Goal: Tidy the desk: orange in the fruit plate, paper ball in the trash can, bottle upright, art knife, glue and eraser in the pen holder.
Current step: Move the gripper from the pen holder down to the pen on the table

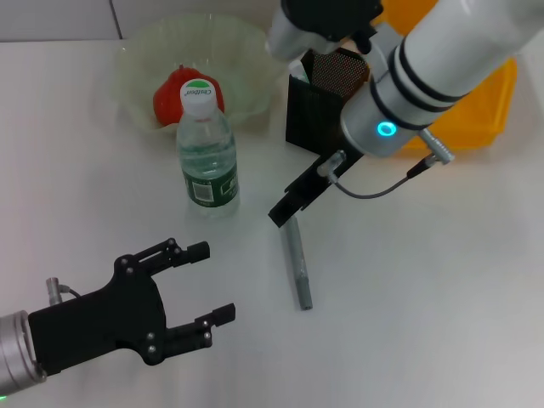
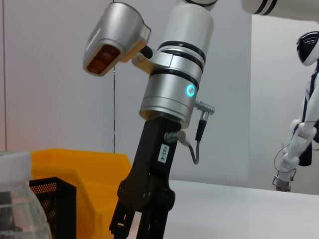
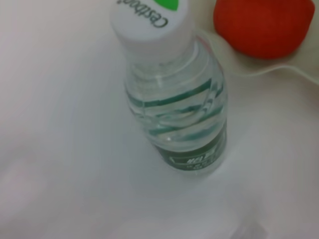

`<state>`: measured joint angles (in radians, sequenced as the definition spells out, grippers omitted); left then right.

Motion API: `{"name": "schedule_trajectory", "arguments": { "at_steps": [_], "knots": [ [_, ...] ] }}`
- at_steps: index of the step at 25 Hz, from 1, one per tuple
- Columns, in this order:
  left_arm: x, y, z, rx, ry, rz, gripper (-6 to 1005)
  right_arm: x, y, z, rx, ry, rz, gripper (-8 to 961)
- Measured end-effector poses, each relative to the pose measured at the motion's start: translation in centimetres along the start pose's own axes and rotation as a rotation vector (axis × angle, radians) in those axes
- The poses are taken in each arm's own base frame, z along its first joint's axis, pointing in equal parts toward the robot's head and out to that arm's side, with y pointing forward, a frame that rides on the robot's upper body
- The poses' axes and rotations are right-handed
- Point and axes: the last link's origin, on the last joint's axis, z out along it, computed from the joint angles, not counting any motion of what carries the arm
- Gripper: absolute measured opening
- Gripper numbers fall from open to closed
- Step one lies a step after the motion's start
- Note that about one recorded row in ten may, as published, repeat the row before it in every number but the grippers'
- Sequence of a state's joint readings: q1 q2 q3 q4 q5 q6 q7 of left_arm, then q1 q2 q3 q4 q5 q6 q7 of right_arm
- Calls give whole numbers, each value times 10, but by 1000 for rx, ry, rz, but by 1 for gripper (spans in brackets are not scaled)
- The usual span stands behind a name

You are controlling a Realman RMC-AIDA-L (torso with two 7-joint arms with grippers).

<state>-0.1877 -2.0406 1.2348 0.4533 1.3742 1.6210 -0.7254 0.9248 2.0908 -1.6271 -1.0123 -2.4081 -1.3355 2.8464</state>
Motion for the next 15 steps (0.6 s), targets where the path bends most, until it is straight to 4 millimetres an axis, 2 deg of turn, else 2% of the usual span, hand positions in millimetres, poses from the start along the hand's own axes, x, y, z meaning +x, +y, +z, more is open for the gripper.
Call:
{"name": "schedule_trajectory", "arguments": {
  "at_steps": [8, 15],
  "knots": [
    [-2, 3, 1, 2, -2, -10, 776, -3, 11, 17, 38, 47, -48, 711],
    [-3, 3, 4, 5, -1, -13, 776, 3, 13, 33, 87, 102, -99, 711]
  ]
}}
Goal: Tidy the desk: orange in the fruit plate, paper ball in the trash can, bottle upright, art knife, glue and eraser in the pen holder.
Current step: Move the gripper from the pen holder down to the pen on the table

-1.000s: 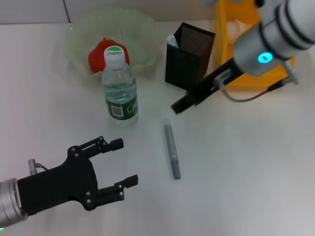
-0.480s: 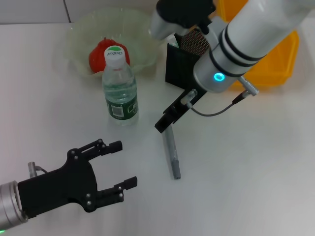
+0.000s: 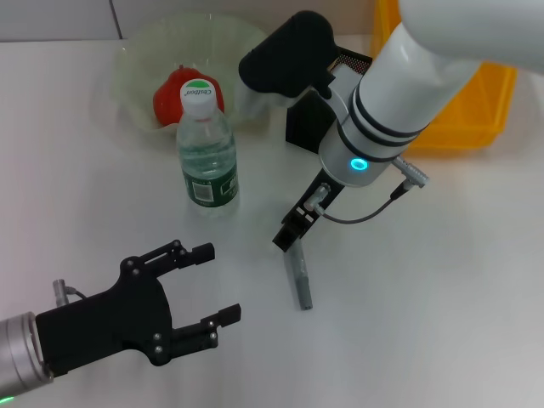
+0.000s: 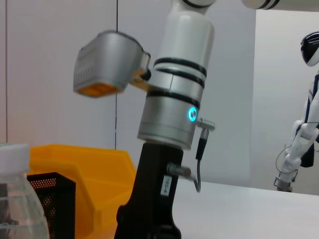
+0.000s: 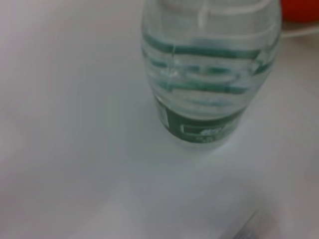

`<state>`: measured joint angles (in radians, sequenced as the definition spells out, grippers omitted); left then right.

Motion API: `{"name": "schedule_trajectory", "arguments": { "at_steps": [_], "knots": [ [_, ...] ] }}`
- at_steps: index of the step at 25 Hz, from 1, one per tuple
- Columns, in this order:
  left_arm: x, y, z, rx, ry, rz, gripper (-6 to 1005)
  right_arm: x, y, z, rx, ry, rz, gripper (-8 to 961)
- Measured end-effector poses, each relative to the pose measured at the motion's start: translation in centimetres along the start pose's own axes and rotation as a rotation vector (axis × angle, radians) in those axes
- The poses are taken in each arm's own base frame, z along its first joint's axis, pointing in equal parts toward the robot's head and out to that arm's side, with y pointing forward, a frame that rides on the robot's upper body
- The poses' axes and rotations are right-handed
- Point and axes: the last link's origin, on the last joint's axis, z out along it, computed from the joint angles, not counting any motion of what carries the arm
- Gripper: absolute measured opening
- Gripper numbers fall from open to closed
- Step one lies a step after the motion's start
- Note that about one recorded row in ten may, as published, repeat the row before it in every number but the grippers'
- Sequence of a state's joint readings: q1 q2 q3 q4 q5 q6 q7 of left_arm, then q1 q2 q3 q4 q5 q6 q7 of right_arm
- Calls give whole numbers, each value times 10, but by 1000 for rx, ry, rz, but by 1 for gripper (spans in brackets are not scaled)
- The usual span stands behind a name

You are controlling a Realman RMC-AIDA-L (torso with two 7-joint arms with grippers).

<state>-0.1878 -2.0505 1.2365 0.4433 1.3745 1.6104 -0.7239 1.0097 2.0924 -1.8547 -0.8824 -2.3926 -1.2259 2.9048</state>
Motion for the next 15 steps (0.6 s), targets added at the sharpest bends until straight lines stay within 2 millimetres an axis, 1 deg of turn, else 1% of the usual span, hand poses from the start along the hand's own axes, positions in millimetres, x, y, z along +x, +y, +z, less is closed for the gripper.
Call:
{"name": "schedule_trajectory", "arguments": {
  "at_steps": [6, 11, 15],
  "knots": [
    [0, -2, 4, -5, -2, 4, 776, -1, 4, 7, -2, -6, 7, 710],
    [0, -1, 5, -7, -2, 4, 776, 2, 3, 10, -14, -1, 29, 710],
    [0, -1, 6, -7, -3, 3, 776, 2, 2, 11, -11, 0, 27, 688]
  ]
}}
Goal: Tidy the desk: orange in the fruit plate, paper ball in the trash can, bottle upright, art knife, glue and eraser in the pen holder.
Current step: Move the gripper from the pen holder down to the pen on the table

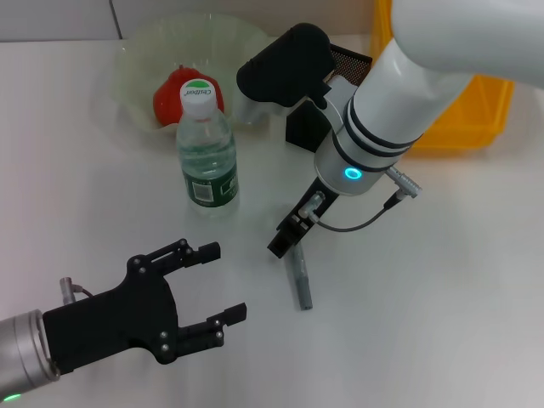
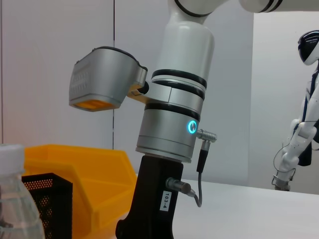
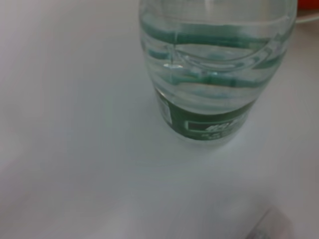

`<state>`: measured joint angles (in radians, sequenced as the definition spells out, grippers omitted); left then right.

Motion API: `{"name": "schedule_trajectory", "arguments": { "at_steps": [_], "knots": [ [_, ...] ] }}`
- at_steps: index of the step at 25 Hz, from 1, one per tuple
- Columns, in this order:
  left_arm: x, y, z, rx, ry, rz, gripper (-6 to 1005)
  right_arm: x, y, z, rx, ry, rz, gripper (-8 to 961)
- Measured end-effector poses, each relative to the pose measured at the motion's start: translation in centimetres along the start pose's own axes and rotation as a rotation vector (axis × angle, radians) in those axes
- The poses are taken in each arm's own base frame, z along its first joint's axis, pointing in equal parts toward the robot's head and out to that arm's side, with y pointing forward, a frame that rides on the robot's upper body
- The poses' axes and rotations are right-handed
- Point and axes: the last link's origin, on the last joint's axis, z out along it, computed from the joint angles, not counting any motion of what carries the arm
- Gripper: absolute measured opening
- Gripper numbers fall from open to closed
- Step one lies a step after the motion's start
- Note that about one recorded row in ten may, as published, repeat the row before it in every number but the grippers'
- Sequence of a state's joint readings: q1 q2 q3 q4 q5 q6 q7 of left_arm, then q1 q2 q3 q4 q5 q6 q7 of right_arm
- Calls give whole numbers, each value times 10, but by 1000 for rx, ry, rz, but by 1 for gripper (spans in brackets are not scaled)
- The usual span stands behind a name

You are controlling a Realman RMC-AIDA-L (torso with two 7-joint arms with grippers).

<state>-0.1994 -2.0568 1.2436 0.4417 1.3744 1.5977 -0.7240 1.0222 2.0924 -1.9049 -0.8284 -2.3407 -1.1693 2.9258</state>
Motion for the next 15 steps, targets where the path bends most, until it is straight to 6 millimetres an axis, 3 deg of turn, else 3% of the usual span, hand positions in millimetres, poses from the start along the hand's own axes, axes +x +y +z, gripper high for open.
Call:
{"name": "schedule_trajectory", "arguments": {
  "at_steps": [10, 15],
  "knots": [
    [-1, 0, 1, 7, -6, -2, 776, 1, 0, 1, 8, 20, 0, 632],
    [-2, -1, 2, 12, -12, -1, 776, 2, -2, 1, 14, 38, 4, 426]
  ]
}}
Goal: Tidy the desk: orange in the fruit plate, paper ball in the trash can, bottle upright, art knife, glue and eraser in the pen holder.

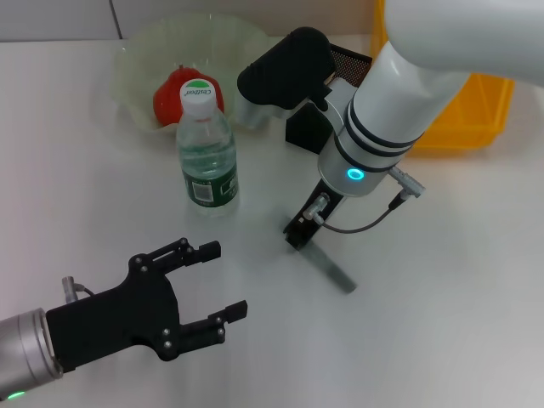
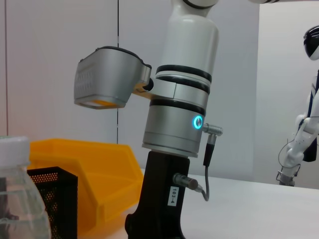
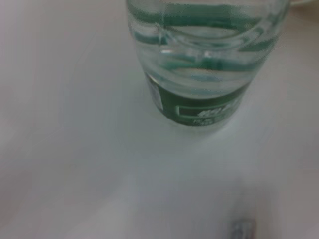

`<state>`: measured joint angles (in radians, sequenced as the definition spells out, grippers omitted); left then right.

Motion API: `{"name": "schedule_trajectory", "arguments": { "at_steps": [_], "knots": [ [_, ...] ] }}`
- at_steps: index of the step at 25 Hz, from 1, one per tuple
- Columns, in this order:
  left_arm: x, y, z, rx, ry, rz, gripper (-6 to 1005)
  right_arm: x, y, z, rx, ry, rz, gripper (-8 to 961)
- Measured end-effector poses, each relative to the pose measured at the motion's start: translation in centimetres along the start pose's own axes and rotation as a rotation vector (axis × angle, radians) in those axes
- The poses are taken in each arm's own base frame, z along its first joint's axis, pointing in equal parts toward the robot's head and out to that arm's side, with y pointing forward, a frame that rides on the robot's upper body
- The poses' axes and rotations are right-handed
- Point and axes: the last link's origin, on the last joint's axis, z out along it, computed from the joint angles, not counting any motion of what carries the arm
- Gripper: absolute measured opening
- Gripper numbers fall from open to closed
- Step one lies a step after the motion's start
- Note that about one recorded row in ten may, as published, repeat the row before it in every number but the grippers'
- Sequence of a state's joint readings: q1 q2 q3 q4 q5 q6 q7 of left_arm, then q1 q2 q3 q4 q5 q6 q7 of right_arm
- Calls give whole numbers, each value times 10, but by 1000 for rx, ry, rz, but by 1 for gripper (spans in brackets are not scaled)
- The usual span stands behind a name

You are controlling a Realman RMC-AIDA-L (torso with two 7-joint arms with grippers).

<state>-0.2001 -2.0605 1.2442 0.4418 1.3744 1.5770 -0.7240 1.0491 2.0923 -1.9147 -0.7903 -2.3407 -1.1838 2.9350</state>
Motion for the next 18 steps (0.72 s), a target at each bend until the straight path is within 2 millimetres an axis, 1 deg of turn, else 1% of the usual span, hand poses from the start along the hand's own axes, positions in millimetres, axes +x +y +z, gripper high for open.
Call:
{"name": "schedule_trajectory", "arguments": {
  "at_steps": [6, 10, 13, 15, 16, 17, 18],
  "knots": [
    [0, -1, 1, 1, -4, 1, 776, 3, 2, -1, 1, 32, -14, 169],
    [0, -2, 2, -1, -3, 4, 776, 4, 2, -3, 0, 36, -20, 155],
    [1, -2, 3, -2, -2, 6, 776, 3, 1, -10, -1, 10, -23, 144],
    [2, -2, 3, -7, 2, 7, 776, 1, -4, -23, 7, -32, -11, 137],
    [2, -2, 3, -9, 4, 8, 776, -1, -15, -43, 34, -96, 14, 133],
    [2, -2, 3, -9, 4, 8, 776, -1, -15, -43, 34, -96, 14, 132],
    [2, -2, 4, -10, 5, 9, 776, -2, -18, -52, 39, -129, 25, 131]
  ]
}}
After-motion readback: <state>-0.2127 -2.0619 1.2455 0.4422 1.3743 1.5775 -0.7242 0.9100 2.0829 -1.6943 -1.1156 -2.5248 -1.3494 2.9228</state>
